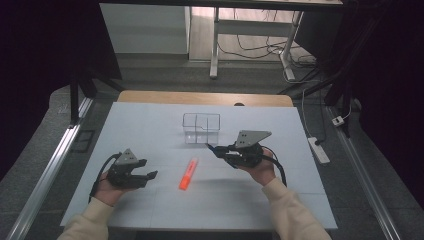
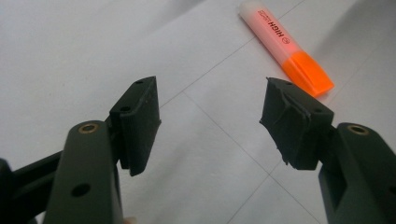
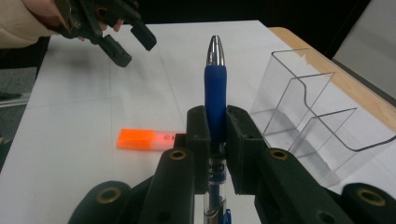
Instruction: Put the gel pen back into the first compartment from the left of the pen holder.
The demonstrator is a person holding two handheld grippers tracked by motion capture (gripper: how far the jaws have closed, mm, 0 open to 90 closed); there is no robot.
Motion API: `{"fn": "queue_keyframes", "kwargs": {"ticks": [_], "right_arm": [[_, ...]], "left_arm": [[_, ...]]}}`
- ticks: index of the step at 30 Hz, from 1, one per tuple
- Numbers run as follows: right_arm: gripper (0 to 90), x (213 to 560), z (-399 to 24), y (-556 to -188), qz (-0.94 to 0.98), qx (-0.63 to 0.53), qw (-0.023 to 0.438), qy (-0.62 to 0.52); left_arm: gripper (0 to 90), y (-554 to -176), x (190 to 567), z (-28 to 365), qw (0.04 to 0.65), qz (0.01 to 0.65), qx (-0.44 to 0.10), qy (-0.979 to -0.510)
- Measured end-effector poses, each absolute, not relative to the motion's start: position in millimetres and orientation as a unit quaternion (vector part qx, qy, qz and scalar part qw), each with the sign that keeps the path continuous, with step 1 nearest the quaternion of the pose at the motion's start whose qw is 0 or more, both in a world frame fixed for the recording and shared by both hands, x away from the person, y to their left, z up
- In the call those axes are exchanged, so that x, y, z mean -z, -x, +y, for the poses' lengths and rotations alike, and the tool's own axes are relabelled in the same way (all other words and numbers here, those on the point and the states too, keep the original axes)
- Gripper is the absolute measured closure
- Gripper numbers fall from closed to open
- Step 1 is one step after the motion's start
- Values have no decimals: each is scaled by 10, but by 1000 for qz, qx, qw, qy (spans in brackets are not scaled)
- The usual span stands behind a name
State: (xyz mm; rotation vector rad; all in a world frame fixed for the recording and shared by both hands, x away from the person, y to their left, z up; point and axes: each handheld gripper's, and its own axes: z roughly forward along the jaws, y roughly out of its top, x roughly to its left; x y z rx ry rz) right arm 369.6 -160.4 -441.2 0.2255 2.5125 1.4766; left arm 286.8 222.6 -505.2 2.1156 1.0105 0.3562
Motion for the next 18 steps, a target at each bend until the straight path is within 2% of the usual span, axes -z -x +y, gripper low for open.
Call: {"fn": "queue_keyframes", "kwargs": {"ticks": [18], "right_arm": [[800,4335,-1643,-3687,829,-534,132,-101]], "left_arm": [[367,-2866,5050,2227,375,394,-139,-827]]}}
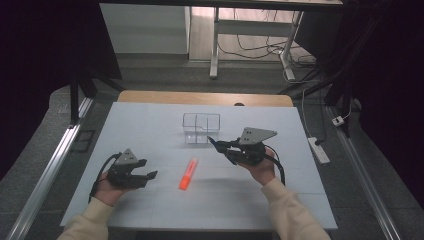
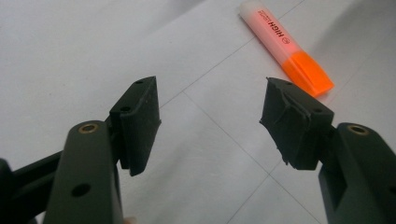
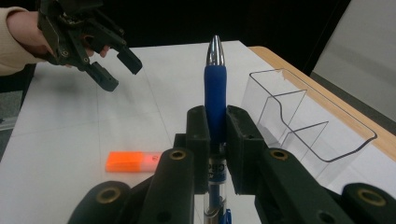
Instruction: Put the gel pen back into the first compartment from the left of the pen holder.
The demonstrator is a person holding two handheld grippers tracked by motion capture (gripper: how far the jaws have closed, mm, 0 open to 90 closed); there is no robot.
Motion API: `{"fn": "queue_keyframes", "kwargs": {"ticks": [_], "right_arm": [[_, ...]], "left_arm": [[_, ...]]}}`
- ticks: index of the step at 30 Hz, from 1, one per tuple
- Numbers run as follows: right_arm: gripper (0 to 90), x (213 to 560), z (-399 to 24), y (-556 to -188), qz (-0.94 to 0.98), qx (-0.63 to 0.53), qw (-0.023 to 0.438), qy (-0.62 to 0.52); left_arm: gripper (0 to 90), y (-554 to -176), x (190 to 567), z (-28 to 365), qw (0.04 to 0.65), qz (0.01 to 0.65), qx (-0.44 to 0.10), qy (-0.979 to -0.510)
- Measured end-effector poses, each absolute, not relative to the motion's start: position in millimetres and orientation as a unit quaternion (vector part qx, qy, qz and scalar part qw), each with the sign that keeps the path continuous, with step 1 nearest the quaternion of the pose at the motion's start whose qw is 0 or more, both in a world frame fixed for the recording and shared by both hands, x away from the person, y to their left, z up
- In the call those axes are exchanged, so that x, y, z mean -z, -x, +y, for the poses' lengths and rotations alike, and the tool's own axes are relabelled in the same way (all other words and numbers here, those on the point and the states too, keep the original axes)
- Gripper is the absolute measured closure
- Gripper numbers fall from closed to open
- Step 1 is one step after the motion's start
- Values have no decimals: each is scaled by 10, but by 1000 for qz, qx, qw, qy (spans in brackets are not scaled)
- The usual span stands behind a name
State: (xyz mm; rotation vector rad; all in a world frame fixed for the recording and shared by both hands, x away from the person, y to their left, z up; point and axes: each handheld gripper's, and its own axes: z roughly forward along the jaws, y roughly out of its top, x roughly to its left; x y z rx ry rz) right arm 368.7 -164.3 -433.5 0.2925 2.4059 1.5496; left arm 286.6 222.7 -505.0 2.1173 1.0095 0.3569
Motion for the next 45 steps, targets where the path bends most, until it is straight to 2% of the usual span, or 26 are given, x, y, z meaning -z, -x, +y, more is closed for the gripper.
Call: {"fn": "queue_keyframes", "kwargs": {"ticks": [21,45], "right_arm": [[799,4248,-1593,-3772,806,-559,152,-123],[798,4163,-1459,-3936,781,-588,153,-141]], "left_arm": [[367,-2870,5050,2230,375,395,-138,-827],[367,-2870,5044,2240,378,394,-138,-826]]}}
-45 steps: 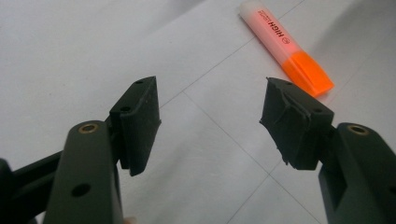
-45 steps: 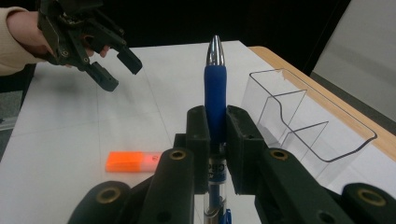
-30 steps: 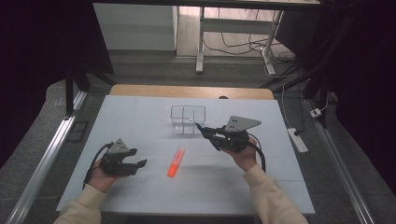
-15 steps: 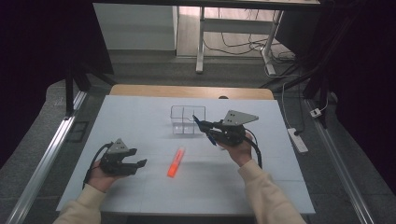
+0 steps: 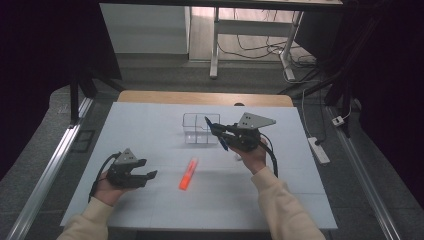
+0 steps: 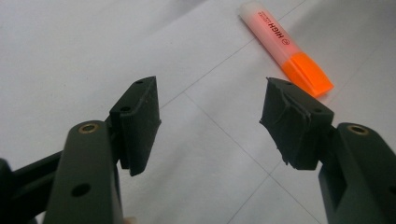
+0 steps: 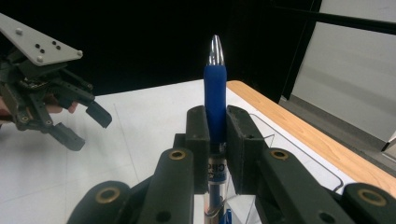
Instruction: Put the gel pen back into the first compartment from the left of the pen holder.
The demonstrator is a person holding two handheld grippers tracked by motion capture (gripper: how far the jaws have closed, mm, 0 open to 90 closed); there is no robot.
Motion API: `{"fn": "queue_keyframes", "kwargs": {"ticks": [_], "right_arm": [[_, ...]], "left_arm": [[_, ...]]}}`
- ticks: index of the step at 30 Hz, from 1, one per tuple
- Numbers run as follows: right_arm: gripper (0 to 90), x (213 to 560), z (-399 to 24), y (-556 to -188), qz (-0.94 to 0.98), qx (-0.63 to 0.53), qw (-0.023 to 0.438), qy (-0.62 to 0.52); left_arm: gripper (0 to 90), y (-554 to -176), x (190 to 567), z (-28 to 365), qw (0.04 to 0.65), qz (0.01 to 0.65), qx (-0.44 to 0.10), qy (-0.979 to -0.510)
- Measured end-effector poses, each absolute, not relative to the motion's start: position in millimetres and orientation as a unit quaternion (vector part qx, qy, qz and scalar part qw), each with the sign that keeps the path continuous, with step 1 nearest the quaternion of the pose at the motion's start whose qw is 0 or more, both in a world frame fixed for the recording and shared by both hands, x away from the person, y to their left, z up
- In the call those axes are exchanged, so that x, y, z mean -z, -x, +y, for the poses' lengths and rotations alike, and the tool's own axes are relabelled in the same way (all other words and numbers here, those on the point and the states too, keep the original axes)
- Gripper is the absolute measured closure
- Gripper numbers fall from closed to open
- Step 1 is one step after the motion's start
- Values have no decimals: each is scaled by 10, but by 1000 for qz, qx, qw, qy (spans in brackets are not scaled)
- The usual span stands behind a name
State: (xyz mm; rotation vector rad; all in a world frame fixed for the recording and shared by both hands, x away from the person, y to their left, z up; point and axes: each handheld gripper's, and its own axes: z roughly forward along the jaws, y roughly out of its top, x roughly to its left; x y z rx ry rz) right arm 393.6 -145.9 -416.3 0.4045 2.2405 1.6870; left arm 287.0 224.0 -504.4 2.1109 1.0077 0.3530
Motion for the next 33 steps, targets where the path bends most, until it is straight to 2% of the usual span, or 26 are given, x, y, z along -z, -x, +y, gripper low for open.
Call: {"fn": "queue_keyframes", "kwargs": {"ticks": [33], "right_arm": [[798,4086,-1276,-4145,757,-614,159,-158]], "left_arm": [[368,-2864,5036,2252,381,396,-140,-824]]}}
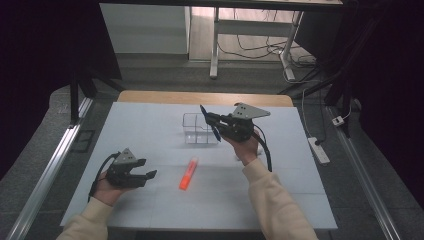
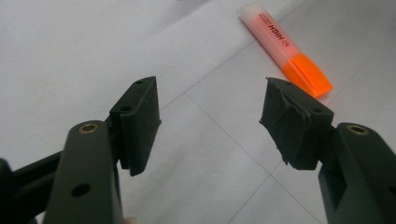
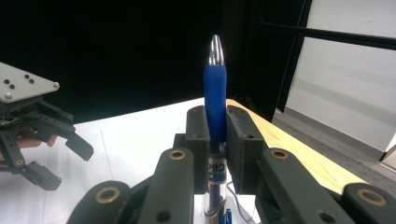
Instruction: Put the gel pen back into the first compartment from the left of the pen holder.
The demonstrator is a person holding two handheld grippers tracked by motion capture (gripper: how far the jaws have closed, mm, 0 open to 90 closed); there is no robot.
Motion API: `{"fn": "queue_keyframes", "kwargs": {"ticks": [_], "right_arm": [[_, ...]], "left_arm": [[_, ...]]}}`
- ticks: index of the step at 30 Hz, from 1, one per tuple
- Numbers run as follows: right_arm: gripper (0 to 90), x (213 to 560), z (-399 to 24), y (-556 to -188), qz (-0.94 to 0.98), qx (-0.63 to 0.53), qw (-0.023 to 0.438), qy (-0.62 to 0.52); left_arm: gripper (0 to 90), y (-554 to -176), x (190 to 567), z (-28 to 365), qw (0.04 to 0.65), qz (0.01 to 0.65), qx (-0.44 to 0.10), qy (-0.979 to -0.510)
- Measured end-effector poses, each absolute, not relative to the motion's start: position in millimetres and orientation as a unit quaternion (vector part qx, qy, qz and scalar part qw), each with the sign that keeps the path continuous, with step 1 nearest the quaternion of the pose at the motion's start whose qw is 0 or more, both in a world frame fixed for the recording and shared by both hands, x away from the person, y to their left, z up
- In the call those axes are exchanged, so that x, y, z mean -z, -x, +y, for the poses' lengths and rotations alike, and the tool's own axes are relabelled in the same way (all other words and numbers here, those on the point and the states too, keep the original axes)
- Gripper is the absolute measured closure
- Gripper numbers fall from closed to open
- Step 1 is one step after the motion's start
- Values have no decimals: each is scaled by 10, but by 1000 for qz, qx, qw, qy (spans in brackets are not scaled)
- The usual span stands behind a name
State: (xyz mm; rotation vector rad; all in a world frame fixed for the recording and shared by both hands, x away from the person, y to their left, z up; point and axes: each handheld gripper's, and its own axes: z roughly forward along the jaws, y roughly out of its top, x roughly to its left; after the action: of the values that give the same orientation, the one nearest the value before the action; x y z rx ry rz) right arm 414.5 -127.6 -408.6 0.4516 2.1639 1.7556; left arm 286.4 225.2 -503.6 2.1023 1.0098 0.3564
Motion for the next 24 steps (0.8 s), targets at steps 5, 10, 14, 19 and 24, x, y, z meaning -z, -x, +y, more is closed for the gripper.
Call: {"fn": "queue_keyframes", "kwargs": {"ticks": [5,10,14,19,24], "right_arm": [[798,4079,-1246,-4203,753,-617,158,-162],[798,4067,-1200,-4249,752,-620,157,-163],[797,4045,-1167,-4282,751,-620,158,-163],[798,4018,-1118,-4333,750,-621,158,-165],[798,4010,-1049,-4400,748,-621,156,-172]], "left_arm": [[368,-2857,5035,2254,380,395,-140,-825],[368,-2842,5032,2266,379,398,-143,-823],[368,-2828,5024,2274,381,399,-144,-822],[368,-2819,5026,2279,382,401,-143,-820],[368,-2820,5029,2276,384,402,-141,-819]]}}
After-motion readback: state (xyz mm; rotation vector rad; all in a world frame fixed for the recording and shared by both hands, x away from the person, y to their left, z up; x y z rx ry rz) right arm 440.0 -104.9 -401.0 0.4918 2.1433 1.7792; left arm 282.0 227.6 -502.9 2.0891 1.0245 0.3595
